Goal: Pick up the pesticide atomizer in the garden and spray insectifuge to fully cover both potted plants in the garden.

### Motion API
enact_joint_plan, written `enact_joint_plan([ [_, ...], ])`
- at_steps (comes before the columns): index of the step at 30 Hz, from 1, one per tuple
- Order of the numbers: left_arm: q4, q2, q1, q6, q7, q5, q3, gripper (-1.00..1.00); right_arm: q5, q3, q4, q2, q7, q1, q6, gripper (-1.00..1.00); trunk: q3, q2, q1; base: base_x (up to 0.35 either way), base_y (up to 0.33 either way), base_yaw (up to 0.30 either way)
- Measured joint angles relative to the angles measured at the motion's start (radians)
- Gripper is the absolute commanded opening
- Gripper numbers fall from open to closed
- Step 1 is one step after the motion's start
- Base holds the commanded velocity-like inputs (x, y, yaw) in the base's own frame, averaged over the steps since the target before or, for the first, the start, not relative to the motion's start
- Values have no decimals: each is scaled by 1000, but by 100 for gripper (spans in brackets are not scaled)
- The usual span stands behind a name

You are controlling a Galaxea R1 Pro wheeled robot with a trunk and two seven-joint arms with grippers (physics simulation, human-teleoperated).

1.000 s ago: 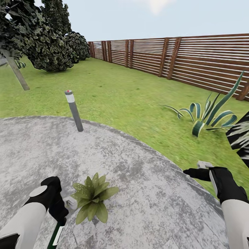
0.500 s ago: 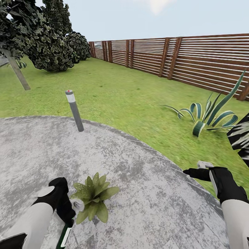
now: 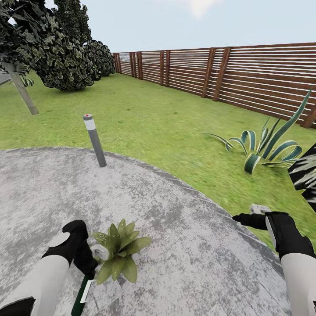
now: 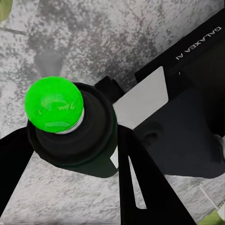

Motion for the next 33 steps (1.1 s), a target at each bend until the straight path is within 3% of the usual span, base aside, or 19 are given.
enact_joint_plan([
  [5,21,23,1,0,0,-33,0,-100,0,0,0,0,0,0,0,100,0,0,0,0,0,0],
  [10,88,28,0,2,0,-43,-1,-100,0,0,0,0,0,0,0,100,0,0,0,0,0,0],
  [16,-7,-12,-7,5,0,-45,0,-100,0,0,0,0,0,0,0,100,0,0,0,0,0,0],
  [24,-7,-14,-3,4,0,-48,0,-100,0,0,0,0,0,0,0,100,0,0,0,0,0,0],
  [29,102,9,1,0,0,-47,0,-100,0,0,0,0,0,0,0,100,0,0,0,0,0,0],
  [33,111,14,1,2,0,-47,1,-100,0,0,0,0,0,0,0,100,0,0,0,0,0,0],
])
